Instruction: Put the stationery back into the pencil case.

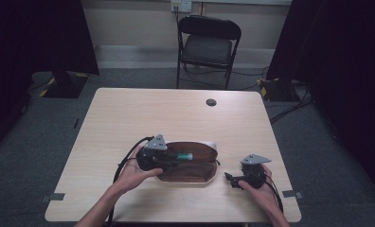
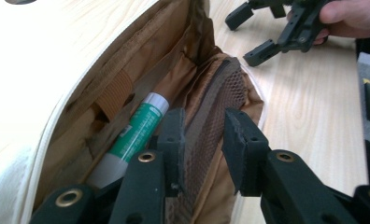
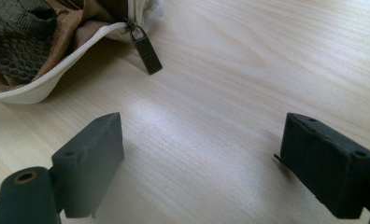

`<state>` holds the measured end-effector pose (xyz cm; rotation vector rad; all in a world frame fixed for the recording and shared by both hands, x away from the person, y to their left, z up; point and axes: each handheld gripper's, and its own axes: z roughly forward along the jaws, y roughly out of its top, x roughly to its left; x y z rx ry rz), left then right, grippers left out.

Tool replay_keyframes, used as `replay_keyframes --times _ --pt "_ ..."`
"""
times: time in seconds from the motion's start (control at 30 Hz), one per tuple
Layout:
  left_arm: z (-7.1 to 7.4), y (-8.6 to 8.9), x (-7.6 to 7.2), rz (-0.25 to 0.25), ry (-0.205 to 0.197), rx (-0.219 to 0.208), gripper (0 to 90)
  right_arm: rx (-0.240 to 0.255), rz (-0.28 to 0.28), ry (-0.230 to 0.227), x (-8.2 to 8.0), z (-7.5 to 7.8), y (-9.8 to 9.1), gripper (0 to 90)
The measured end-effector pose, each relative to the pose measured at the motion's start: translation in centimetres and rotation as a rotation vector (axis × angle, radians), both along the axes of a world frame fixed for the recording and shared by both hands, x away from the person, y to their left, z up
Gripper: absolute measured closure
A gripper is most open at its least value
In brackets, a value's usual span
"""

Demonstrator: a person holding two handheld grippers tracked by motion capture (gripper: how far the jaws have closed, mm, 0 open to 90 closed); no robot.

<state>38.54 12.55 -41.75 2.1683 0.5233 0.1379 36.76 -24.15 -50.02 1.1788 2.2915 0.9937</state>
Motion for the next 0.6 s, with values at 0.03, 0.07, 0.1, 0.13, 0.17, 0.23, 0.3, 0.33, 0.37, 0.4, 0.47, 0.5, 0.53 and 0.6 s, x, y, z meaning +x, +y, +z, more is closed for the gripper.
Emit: replay_keyframes --times 0.03,0.07,0.1,0.13,0.17,0.23,0.3,0.33,0.37,0.4,0.47,0.5,0.53,0.6 --pt "0.1 0.3 -0.1 0.003 0.002 -0.007 68.7 0.000 0.000 0.000 0.0 0.0 0.0 12.5" --pt "0.2 0.6 -0.2 0.005 0.001 -0.020 67.8 0.000 0.000 0.000 0.0 0.0 0.0 12.5" --pt "0.2 0.9 -0.3 0.013 0.001 -0.018 66.2 0.000 0.000 0.000 0.0 0.0 0.0 12.5" --pt "0.3 1.3 -0.4 0.015 0.005 -0.028 65.4 0.000 0.000 -0.001 0.0 0.0 0.0 12.5" --pt "0.3 1.5 -0.4 0.022 0.004 -0.031 64.4 0.000 0.000 0.000 0.0 0.0 0.0 12.5" --pt "0.3 2.2 -0.6 0.046 0.003 -0.023 58.5 0.000 0.000 0.000 0.0 0.0 0.0 12.5" --pt "0.3 2.8 -0.8 0.047 0.007 -0.042 55.5 0.000 0.000 0.000 0.0 0.0 0.0 12.5" --pt "0.4 3.2 -0.9 0.052 0.003 -0.034 54.0 0.000 0.001 -0.001 0.0 0.0 0.0 12.5" --pt "0.3 3.5 -1.0 0.053 0.009 -0.045 52.1 0.000 0.000 0.000 0.0 0.0 0.0 12.5" --pt "0.3 3.8 -1.1 0.057 0.011 -0.050 51.0 0.000 0.000 0.000 0.0 0.0 0.0 12.5" --pt "0.4 4.5 -1.3 0.088 0.014 -0.049 48.2 0.000 -0.001 0.000 0.0 0.0 0.0 12.5" --pt "0.6 4.7 -1.5 0.099 0.014 -0.040 44.4 0.000 0.000 0.000 0.0 0.0 0.0 12.5" --pt "0.6 4.9 -1.6 0.100 0.013 -0.047 43.2 0.000 0.000 -0.001 0.0 0.0 0.0 12.5" --pt "0.7 5.4 -1.9 0.106 0.011 -0.055 41.7 0.000 -0.001 0.000 0.0 0.0 0.0 12.5"
